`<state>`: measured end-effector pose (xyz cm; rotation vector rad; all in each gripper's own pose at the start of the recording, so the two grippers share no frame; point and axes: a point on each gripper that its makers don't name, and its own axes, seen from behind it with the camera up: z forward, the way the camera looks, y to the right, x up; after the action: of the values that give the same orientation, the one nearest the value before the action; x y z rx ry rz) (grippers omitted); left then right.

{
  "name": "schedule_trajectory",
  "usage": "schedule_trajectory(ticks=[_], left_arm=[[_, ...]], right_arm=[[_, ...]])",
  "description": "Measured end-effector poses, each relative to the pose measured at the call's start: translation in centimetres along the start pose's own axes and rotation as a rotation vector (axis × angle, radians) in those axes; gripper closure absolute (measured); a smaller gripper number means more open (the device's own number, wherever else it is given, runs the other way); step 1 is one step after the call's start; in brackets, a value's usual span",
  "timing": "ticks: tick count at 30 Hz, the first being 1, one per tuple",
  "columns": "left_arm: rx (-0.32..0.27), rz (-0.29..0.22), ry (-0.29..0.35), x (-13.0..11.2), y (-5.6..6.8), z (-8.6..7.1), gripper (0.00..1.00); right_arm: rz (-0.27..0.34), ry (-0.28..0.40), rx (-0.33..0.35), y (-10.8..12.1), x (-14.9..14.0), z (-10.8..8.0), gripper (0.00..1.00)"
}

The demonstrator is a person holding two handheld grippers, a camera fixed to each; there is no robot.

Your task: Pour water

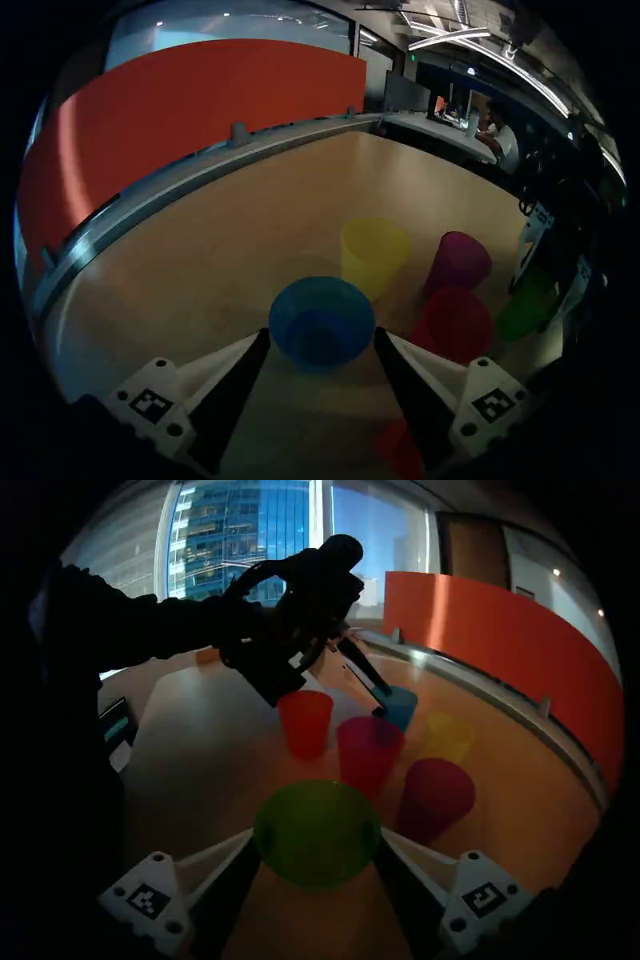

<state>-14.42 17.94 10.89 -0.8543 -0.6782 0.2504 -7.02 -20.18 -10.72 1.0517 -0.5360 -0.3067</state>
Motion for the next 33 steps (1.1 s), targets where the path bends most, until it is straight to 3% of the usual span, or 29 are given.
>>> schedule_trajectory(ticks=[15, 23, 33], left_arm=[[0.015, 0.028, 0.001, 0.6, -0.3, 1.4, 0.03], [0.016, 0.032, 0.004, 0.6, 0.0, 1.6, 0.1], [0.023, 0.035, 0.016, 0.7, 0.1, 1.2, 0.11]], right_arm=[[0.009, -0.003, -0.003, 0.2, -0.4, -0.2, 0.09], [0.008, 0.0, -0.003, 0.1, -0.4, -0.4, 0.09], [0.018, 0.016, -0.01, 0.2, 0.2, -0.6, 0.09]])
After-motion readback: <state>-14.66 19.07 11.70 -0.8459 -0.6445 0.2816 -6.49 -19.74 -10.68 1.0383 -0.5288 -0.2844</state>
